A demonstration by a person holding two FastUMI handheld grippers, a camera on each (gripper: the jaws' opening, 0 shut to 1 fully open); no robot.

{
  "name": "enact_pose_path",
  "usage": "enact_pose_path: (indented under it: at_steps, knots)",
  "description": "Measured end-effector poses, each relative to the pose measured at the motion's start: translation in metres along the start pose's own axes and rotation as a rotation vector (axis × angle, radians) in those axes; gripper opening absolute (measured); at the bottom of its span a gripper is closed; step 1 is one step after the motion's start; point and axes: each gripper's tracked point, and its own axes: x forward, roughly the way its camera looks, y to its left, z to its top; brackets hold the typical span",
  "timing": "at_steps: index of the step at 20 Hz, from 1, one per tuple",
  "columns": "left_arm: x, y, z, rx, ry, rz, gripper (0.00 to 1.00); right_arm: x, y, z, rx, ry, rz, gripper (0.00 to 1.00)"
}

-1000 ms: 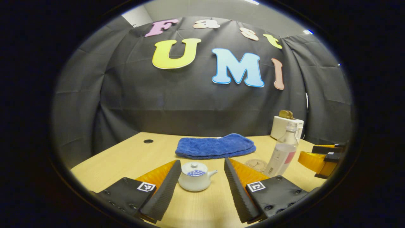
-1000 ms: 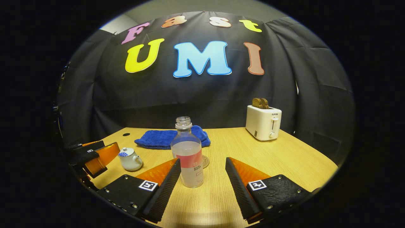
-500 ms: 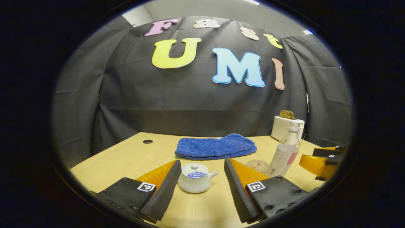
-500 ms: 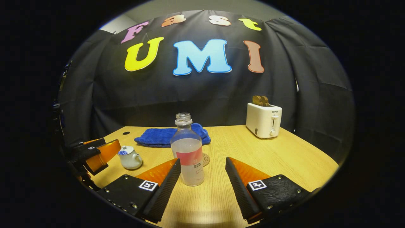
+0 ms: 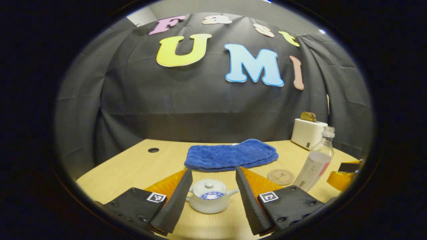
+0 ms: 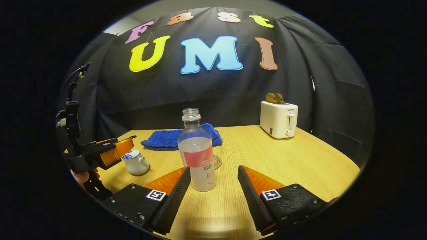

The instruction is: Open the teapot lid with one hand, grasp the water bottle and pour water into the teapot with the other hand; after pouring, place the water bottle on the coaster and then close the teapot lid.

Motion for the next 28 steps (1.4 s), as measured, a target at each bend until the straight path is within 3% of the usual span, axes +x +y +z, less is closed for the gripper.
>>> enact_pose_path:
  at_steps: [10, 20, 22, 23, 25, 28]
  knots:
    - [0.031, 0.012, -0.024, 0.001, 0.050, 0.012, 0.83, 0.005, -0.014, -0.010, 0.048, 0.034, -0.021, 0.89]
    - [0.039, 0.016, -0.024, 0.006, 0.027, 0.021, 0.71, 0.008, -0.023, -0.017, 0.071, 0.053, -0.040, 0.89]
    - [0.040, 0.016, -0.027, 0.023, 0.033, 0.022, 0.39, 0.008, -0.024, -0.016, 0.074, 0.053, -0.041, 0.89]
    - [0.040, 0.011, -0.029, 0.030, 0.027, 0.004, 0.39, 0.008, -0.023, -0.016, 0.075, 0.050, -0.041, 0.89]
    - [0.040, 0.010, -0.028, 0.056, 0.018, 0.030, 0.16, 0.008, -0.023, -0.015, 0.076, 0.047, -0.038, 0.89]
    - [0.040, 0.012, -0.024, 0.073, 0.010, 0.021, 0.17, 0.009, -0.021, -0.014, 0.073, 0.045, -0.034, 0.89]
